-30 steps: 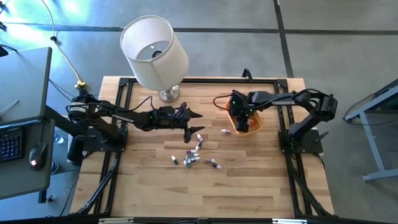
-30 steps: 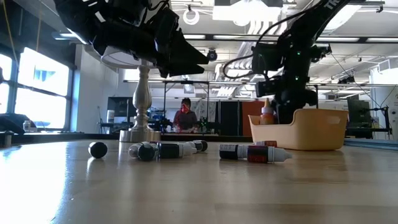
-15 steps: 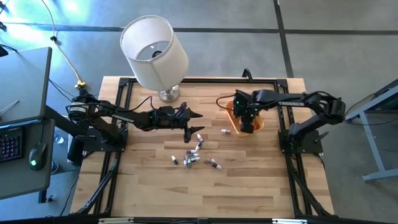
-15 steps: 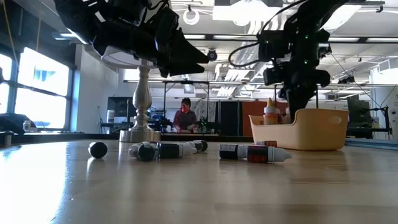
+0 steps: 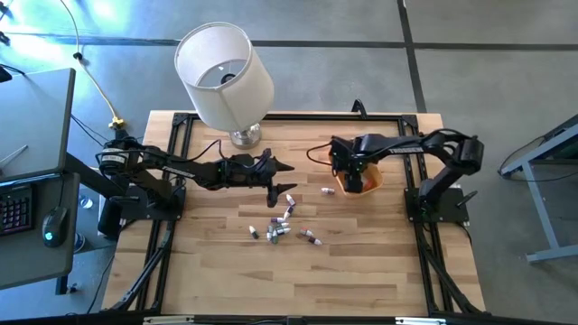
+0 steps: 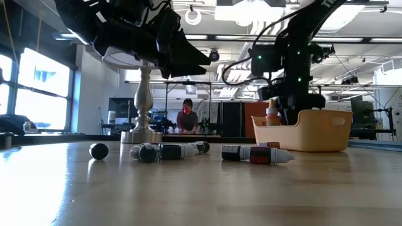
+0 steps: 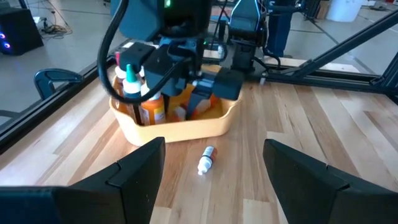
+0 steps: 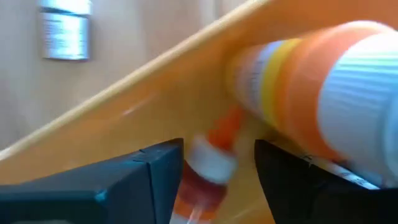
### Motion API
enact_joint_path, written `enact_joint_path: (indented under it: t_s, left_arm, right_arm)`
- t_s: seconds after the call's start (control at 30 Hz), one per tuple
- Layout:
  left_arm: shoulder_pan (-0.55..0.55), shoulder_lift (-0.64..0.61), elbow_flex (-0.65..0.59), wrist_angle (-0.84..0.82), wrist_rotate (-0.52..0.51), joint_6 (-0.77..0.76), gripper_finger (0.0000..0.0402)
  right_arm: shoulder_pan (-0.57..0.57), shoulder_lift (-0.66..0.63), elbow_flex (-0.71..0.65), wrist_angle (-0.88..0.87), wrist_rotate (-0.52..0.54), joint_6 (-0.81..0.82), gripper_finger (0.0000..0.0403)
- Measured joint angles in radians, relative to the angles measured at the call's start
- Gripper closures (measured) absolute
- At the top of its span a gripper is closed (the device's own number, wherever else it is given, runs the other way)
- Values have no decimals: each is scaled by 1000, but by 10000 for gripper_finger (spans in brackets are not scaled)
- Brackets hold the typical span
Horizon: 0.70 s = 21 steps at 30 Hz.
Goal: Pick & Place food coloring
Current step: Put the large orange food coloring bottle into the yellow bin
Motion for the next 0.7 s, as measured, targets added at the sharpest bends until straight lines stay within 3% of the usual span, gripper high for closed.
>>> enact_joint_path:
  t_s: [0.43, 0.7]
  left_arm:
    - [0, 0, 0, -14, -1, 0, 133]
    - [0, 0, 0, -15, -2, 0, 133]
  right_arm:
    - [-16, 56, 2, 17, -5, 37, 237]
    - [-16, 61, 1, 13, 19, 74, 274]
